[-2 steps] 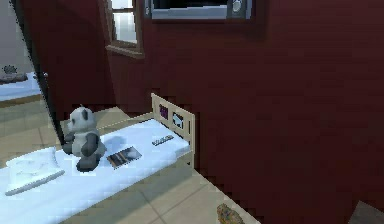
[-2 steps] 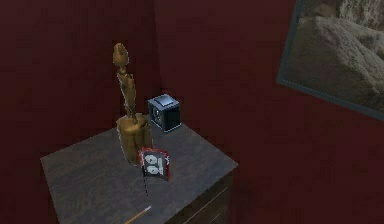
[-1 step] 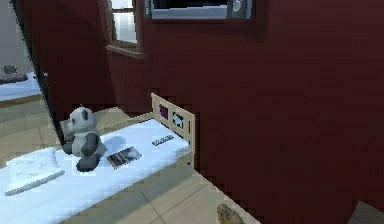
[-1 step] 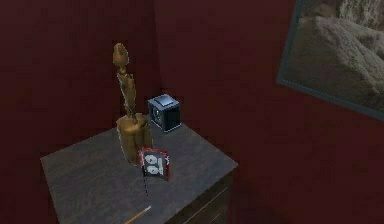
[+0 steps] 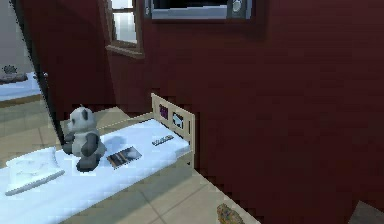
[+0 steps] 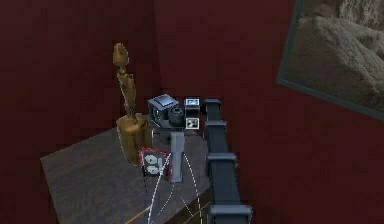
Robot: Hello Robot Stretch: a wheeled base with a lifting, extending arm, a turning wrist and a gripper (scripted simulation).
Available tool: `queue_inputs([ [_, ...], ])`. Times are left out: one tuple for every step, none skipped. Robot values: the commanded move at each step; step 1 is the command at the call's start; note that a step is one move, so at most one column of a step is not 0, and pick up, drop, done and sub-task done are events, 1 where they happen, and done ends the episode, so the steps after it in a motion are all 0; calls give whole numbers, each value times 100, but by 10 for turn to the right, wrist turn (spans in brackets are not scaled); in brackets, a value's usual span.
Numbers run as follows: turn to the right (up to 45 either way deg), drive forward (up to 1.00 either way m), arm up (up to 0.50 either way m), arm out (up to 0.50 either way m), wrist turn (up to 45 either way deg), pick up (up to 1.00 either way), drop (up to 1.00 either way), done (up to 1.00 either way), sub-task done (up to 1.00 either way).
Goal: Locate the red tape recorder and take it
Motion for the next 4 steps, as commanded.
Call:
queue_inputs([
  [0, 0, 0, 0, 450, 0, 0, 0, 0],
  [0, 0, 0, 0, 450, 0, 0, 0, 0],
  [0, 0, 0, 0, 360, 0, 0, 0, 0],
  [0, 0, -30, 0, 0, 0, 0, 0, 0],
])
